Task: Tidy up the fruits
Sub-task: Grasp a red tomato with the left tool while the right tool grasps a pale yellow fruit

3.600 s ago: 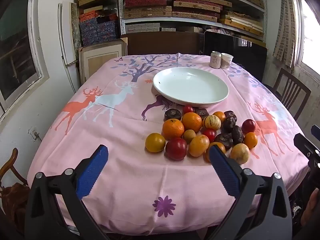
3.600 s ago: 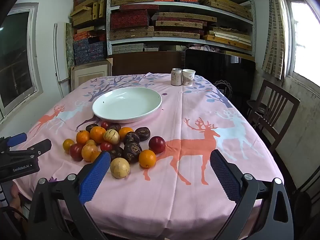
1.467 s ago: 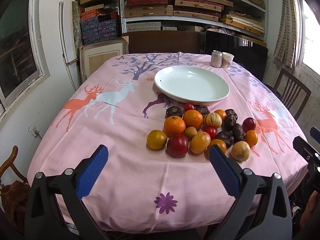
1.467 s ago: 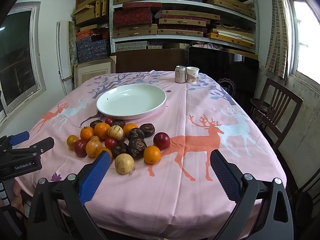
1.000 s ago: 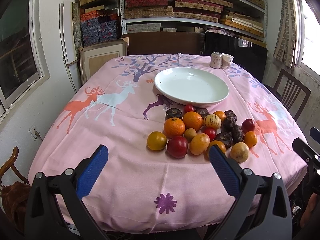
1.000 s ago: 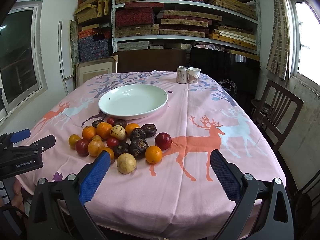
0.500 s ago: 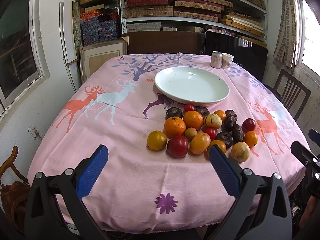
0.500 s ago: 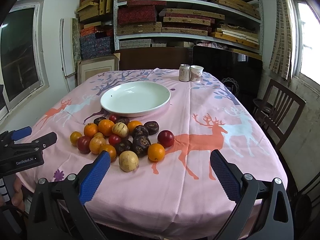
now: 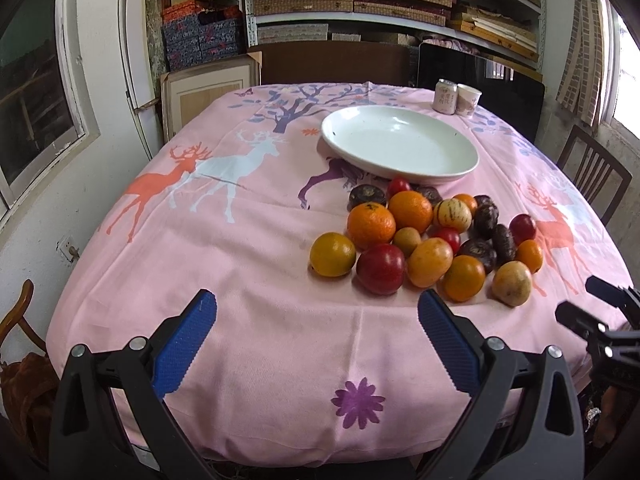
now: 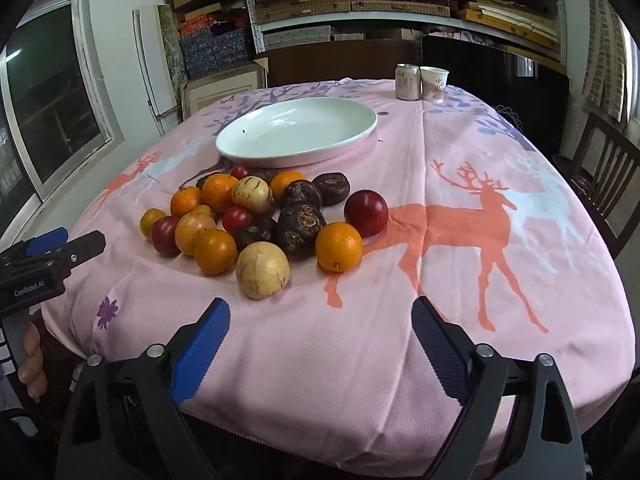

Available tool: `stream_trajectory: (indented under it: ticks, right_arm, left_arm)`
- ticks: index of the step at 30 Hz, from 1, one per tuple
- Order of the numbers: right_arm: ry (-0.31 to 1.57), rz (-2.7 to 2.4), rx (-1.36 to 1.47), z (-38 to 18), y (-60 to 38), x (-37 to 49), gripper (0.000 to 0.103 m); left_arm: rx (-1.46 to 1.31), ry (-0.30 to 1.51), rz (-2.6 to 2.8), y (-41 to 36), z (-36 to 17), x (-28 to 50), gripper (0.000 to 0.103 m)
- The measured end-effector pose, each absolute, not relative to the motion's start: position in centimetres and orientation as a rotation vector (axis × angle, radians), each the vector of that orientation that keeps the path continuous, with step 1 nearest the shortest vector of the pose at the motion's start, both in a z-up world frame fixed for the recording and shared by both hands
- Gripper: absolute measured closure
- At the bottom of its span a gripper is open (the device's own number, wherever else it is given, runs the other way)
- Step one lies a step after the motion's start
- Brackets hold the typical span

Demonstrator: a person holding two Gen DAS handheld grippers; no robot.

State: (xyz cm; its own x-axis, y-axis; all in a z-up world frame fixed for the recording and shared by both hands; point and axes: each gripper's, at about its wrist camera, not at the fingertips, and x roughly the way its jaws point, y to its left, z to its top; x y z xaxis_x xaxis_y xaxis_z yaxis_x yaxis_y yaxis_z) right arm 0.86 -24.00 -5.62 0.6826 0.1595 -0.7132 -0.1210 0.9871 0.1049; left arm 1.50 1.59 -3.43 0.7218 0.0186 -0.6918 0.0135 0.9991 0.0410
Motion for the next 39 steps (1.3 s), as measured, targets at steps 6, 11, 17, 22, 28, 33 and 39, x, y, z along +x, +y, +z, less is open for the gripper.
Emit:
stream_trajectory:
  ticks: [6,11,17,22,28,33,39]
  right_arm:
    - [0.858,0.236,0.010,-6.9,-20.9,3.0,0.034]
    - [0.879,0.258,-0.028,-7.8,-18.6,4.4,0.064]
    - [0.832,0.261,-0.009,-7.5,-19.5,3.9,0.065]
    - [0.796,0.213,0.009,-6.9,-21.8,3.0,0.065]
    - [0.774,0.167,0.033,-6.7,-24.3,2.3,0.065]
    - [0.778,0.155,0.054,-7.0,-25.4,2.3,0.064]
    - [0.781,0.146,0.053,-7.0,-25.7,2.3,0.064]
  left_arm:
    - [0.034,0.804,0.018,2.4,-5.0,2.9,0.004]
    - [0.035,0.819,0.028,2.9,-5.5,3.8,0.004]
    - [0.086,0.831,0.013,1.9,-6.2,4.8,0.004]
    - [0.154,0.839,-0.047,-0.8,-7.1,5.6,0.004]
    - [0.171,0.836,-0.116,-2.6,-8.1,6.8,0.016]
    - [0.205,0.826,-0.171,-3.8,-8.5,6.6,0.031]
    - [0.170,0.832,-0.221,-2.4,-8.5,7.1,0.067]
